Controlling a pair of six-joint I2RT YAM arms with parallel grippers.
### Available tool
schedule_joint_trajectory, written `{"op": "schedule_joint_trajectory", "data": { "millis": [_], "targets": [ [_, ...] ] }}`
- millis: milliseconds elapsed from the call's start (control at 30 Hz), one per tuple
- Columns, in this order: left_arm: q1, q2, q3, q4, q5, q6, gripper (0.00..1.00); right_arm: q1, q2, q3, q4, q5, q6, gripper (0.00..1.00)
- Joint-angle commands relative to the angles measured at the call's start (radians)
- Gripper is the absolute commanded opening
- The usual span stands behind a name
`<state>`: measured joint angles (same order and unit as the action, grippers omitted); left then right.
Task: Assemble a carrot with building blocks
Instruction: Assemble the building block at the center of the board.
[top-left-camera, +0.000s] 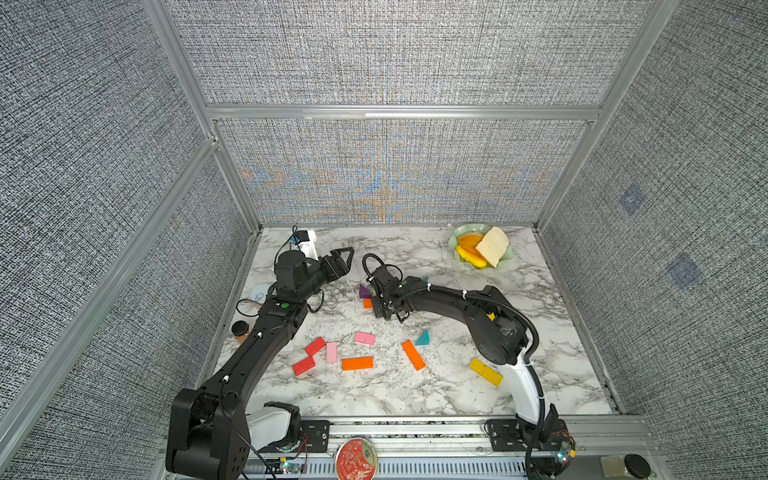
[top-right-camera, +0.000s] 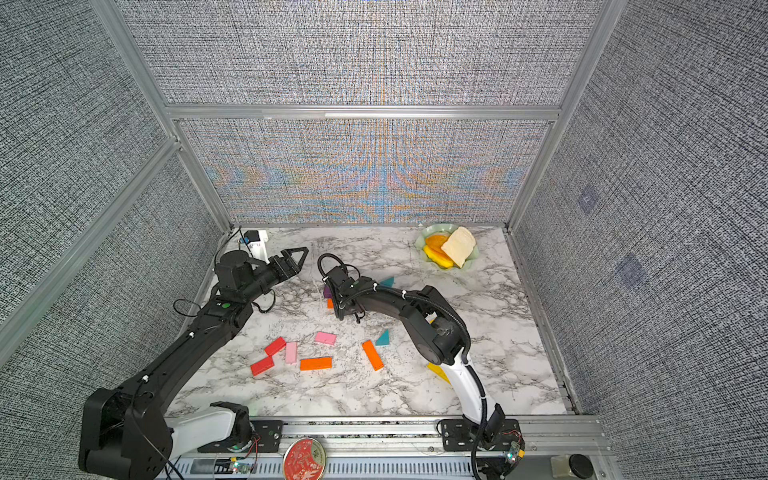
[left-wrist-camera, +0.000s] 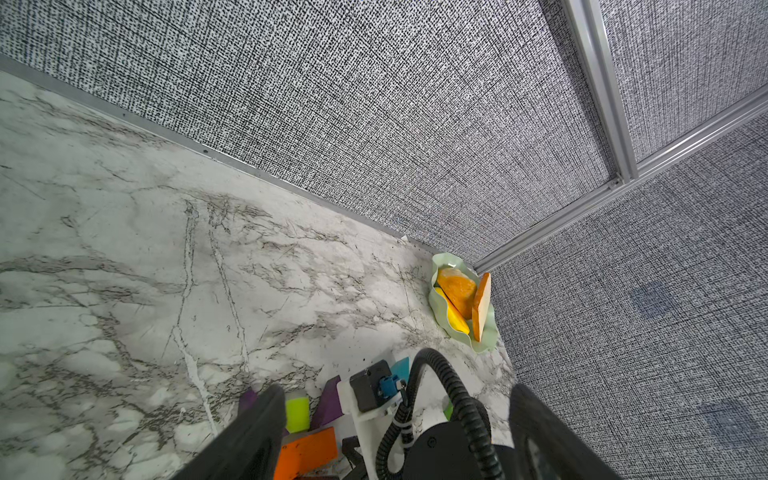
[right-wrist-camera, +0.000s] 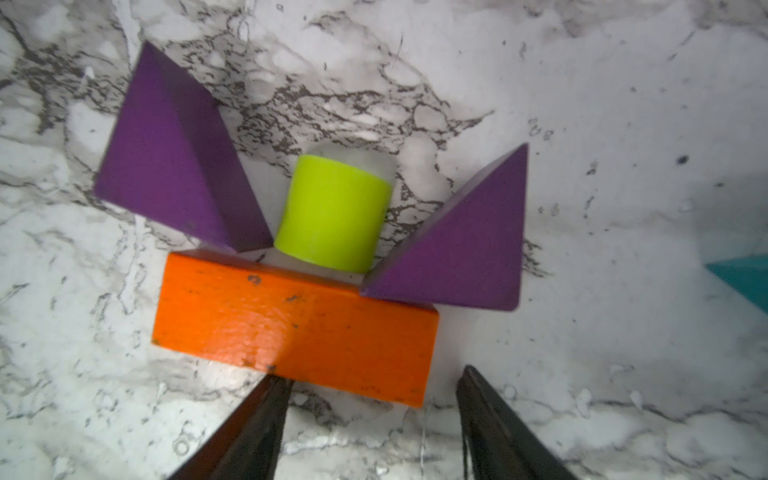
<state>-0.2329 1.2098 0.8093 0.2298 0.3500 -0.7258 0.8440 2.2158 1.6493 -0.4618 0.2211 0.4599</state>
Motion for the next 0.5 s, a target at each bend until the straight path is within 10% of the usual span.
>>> {"op": "schedule_joint_trajectory", "data": {
  "millis": [0, 467],
  "targets": [
    [0.001, -0.001, 0.008, 0.006, 0.007, 0.011, 0.85, 0.0, 0.007, 0.0, -0.003, 0.007, 0.017, 0.68],
    [0.001, -0.003, 0.009, 0.006, 0.007, 0.009, 0.85, 0.001, 0.002, 0.005, 0.004, 0.0, 0.022, 0.77]
  ]
}}
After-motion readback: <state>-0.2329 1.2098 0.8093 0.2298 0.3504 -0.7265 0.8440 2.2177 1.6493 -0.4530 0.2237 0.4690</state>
